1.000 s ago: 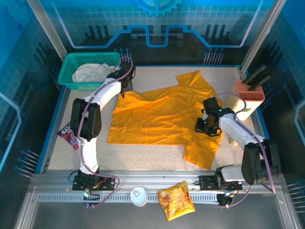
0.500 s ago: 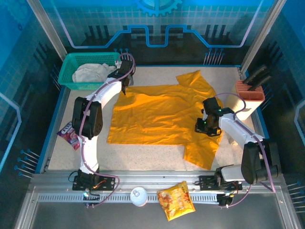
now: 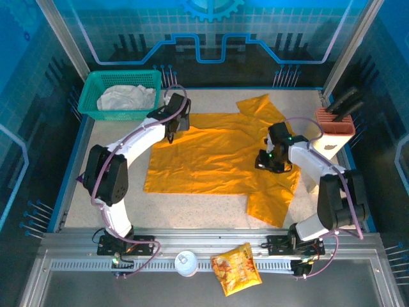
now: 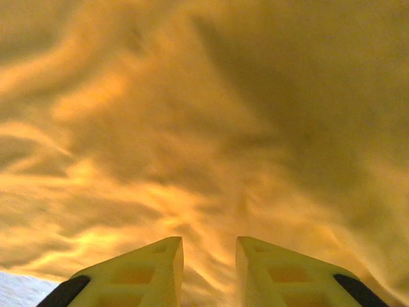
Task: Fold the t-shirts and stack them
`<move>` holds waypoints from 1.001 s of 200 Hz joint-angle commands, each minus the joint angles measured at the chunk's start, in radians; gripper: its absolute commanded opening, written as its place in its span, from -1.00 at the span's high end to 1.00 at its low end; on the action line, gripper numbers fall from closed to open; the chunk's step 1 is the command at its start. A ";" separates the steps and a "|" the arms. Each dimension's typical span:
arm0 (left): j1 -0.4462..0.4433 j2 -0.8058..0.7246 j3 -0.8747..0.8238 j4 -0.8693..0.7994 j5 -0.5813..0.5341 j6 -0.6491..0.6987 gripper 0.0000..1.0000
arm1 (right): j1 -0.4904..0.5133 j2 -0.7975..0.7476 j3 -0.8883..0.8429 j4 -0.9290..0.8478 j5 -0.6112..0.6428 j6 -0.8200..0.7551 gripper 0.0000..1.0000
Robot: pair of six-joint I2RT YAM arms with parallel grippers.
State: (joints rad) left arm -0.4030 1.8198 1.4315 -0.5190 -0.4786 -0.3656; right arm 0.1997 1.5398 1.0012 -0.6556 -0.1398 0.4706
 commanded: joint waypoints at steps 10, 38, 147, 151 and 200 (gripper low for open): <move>-0.003 0.032 -0.151 -0.139 0.078 -0.169 -0.37 | 0.021 0.180 0.186 0.126 -0.189 0.006 0.41; -0.002 0.073 -0.213 -0.164 0.086 -0.231 -0.35 | 0.036 0.422 0.440 0.165 -0.317 0.025 0.42; -0.044 0.082 -0.479 -0.156 0.261 -0.389 -0.29 | 0.101 1.105 1.304 -0.039 -0.234 0.169 0.48; -0.048 0.080 -0.487 -0.157 0.263 -0.394 -0.29 | 0.104 1.116 1.318 -0.041 -0.220 0.183 0.49; -0.060 0.040 -0.561 -0.171 0.260 -0.434 -0.29 | 0.112 1.144 1.349 -0.042 -0.076 0.294 0.49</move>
State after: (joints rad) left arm -0.4477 1.7760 0.9874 -0.5037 -0.3367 -0.7673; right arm 0.3019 2.6472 2.3455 -0.6407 -0.3260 0.6857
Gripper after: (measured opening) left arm 0.643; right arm 0.254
